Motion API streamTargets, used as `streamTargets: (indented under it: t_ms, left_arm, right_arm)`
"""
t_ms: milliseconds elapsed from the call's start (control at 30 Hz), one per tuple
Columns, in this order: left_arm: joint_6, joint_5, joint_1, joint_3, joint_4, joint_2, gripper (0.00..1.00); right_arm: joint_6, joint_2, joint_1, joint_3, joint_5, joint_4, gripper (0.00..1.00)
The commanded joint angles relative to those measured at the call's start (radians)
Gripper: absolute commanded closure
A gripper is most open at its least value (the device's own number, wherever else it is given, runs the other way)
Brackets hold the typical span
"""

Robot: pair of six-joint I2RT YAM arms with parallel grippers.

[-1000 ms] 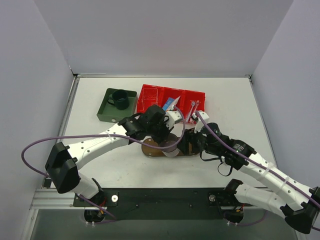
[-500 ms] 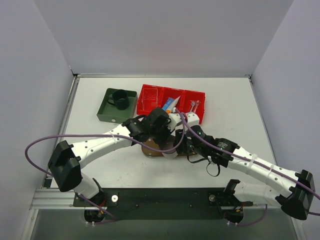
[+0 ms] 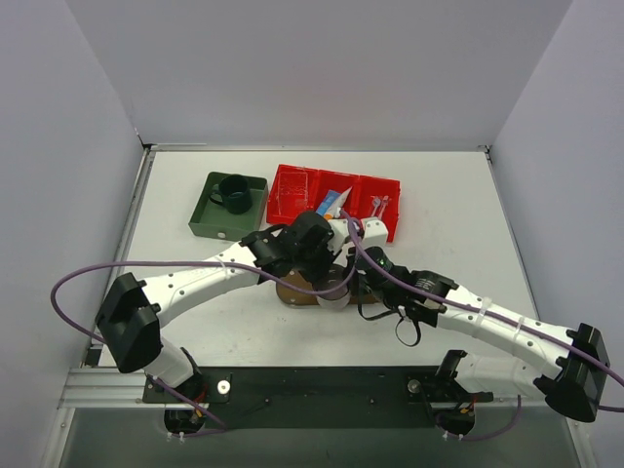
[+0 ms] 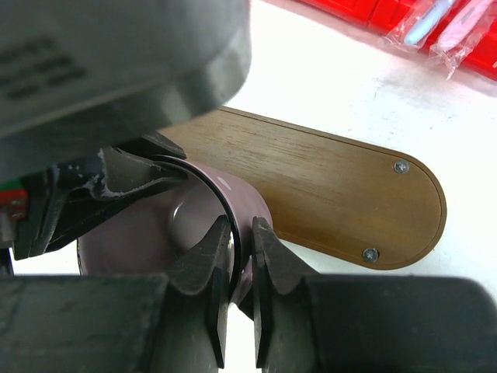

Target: Prepare toiletry sets of a toothbrush and toothpaste on the tray

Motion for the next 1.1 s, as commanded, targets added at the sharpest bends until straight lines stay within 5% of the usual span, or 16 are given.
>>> streamTargets:
  t_ms: [0, 100, 367, 567, 1067]
  left_arm:
    - [-0.079, 0.031, -0.006, 0.016, 0.097, 0.005, 1.00]
    - [-0.096, 0.023, -0.003, 0.017, 0.099, 0.011, 1.00]
    - [-0.129, 0.075, 0.051, 0.013, 0.114, -0.013, 0.66]
    - [-0.149, 0.119, 0.085, -0.006, 0.142, -0.036, 0.49]
    - [-0.201, 0.275, 0.246, -0.044, 0.217, -0.108, 0.25]
  right_arm:
    - [0.043, 0.003, 0.010, -0.017, 0.077, -0.006, 1.00]
    - [0.061, -0.001, 0.008, -0.031, 0.117, -0.007, 1.00]
    - [0.026, -0.095, -0.009, -0.072, 0.167, -0.016, 1.00]
    - [-0.018, -0.168, -0.059, -0.111, 0.144, -0.016, 1.00]
    - [-0.199, -0.201, -0.242, -0.118, -0.025, -0.096, 1.00]
